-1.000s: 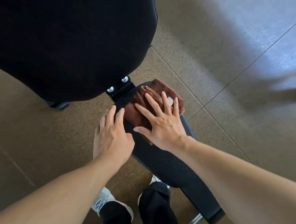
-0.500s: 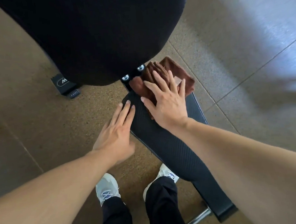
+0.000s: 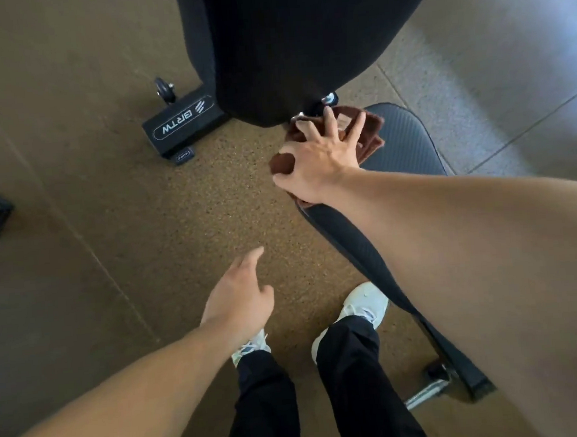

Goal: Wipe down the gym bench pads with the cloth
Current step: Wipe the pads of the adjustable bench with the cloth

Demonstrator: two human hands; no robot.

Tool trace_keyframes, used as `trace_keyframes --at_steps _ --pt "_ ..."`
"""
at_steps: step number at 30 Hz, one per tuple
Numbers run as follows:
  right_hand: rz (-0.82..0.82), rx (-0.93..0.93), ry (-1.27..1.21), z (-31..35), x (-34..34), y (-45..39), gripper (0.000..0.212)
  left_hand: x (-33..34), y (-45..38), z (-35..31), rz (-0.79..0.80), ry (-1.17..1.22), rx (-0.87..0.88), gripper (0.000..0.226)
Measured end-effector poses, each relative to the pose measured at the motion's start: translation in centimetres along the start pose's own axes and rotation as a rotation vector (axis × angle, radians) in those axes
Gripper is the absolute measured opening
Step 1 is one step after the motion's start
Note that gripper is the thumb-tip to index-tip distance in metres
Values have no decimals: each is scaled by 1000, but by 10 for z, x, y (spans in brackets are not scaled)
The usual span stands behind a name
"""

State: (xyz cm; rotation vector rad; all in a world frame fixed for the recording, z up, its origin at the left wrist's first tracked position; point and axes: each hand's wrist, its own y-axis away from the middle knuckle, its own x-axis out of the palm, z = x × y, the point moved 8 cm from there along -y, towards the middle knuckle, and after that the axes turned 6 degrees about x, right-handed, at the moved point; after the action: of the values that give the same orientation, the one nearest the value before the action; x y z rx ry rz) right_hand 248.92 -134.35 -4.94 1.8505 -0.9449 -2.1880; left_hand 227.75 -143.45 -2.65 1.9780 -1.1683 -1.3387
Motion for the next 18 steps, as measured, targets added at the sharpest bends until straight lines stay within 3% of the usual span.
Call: trace_keyframes --at_steps 3,6,13,18 --pt "-64 -4 -9 11 4 22 57 -14 -1 -9 -48 12 71 62" --pt "-194 -68 -51 3 17 64 65 -16 0 -13 -21 16 -12 69" --pt "-163 -38 -77 -18 62 148 77 -7 6 -60 67 -188 84 80" --pt "-213 259 -197 -81 86 222 66 2 -5 -119 37 -282 241 83"
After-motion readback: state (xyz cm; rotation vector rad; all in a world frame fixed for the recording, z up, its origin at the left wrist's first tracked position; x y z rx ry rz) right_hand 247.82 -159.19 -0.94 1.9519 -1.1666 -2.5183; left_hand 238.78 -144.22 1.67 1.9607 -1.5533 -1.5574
